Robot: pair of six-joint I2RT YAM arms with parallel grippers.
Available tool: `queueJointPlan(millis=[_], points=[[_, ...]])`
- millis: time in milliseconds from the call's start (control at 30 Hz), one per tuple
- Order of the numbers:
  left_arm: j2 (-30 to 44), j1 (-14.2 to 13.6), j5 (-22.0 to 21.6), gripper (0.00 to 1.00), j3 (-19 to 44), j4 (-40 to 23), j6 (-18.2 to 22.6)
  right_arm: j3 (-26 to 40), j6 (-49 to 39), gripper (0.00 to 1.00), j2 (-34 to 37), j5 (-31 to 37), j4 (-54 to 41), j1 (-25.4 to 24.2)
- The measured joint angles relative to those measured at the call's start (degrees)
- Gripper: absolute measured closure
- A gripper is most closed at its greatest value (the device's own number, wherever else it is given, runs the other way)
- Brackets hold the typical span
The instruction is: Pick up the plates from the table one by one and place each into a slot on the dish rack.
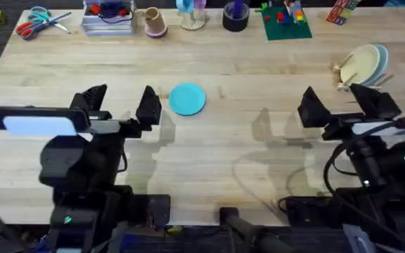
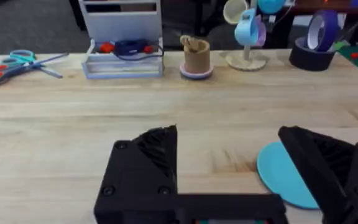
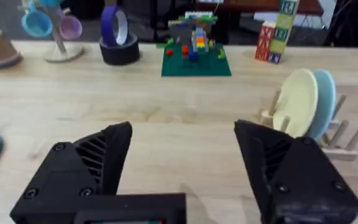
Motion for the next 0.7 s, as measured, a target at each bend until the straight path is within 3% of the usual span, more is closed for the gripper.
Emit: queueJointPlan(millis=[133,400,700], points=[[0.0,0.0,0.0,0.008,6.35,-6.97,0.04,5.01,0.0,0.008,0.02,-0.47,-8.33,0.0],[0.52,-0.01,0.0,0.008,19.91,-13.48,0.22,19.76,-1.36,0.006,0.06,-0.79,-25.37,0.0],[11.41,-0.02,0.22,0.008,36.39,-24.42,0.24,34.35,-1.78,0.008,6.87,-0.81,-35.14,0.0]])
